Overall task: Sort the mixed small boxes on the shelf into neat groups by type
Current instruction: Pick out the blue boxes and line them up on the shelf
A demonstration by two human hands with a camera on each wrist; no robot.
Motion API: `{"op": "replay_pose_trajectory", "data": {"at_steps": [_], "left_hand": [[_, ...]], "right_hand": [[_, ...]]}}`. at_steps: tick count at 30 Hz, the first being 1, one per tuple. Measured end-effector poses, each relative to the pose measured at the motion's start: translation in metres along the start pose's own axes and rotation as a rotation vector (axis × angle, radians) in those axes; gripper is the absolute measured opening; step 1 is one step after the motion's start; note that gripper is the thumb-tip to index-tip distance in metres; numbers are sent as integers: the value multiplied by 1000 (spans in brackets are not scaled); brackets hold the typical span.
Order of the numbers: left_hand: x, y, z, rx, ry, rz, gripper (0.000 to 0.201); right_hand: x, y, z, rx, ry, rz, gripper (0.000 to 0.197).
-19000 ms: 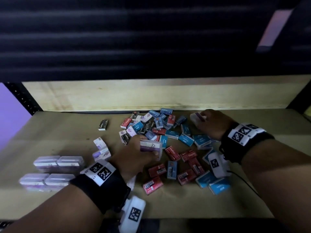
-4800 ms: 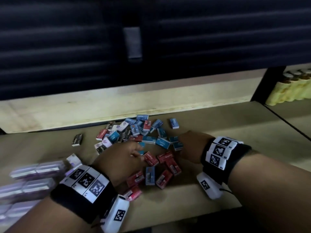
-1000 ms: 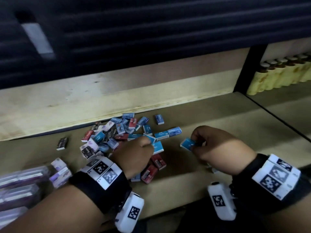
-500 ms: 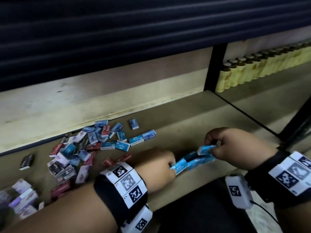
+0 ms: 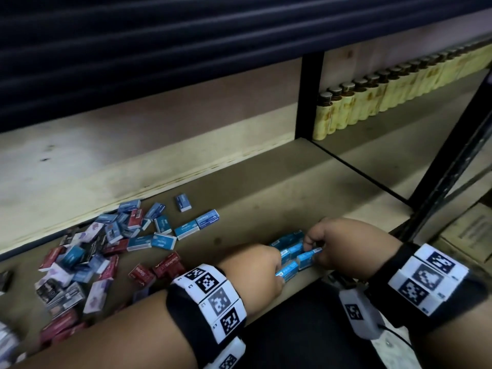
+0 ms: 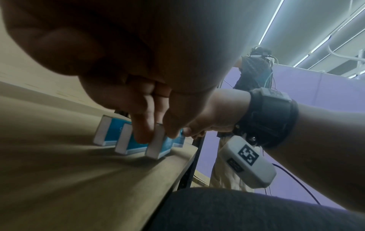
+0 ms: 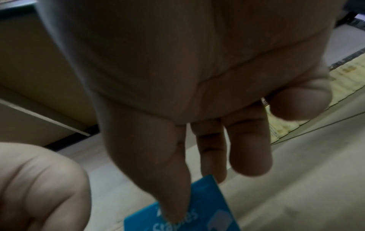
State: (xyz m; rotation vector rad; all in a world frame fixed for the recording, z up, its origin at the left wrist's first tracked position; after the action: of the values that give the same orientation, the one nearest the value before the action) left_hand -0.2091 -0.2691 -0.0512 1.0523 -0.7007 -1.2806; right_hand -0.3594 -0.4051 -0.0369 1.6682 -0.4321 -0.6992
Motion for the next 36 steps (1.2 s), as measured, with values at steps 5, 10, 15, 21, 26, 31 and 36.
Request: {"op": "replay_pose_trajectory", "data": {"at_steps": [5,10,15,21,26,31,36], "left_hand": [[4,0,3,26,5,-19,26],[5,-1,3,32,16,-26,23],[4,-1,-1,-22,36,-39,25],[-4,7,-14,-141,46,-23,28],[-23,17,-39,-169,52,32,28],[-46,33,-76,-280,182,77,28],[-76,41,-113,-346,292,167,19]], "right_hand": [[2,-3,0,-3,5,-10,30],[2,-5,-2,-4,18,-26,28],[3,-7,-1,-14,19,-17,30],[-1,6,-4,-3,21,16,35],[-2,17,-24,-22,66,63,33],[-1,35,-64,-31,162,39,30],[15,40,-105,-69,197,70,25]]}}
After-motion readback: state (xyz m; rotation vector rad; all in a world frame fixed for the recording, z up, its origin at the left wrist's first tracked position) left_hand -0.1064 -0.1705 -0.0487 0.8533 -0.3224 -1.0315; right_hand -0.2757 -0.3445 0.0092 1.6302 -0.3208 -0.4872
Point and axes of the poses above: each hand's wrist, its own x-axis towards the middle knuckle, its own y-axis out of the back of the hand, z = x × y, the point moved 1 cm from there along x, towards the middle knuckle, and after that the axes turned 11 degrees about -x, right-handed, at the moved point
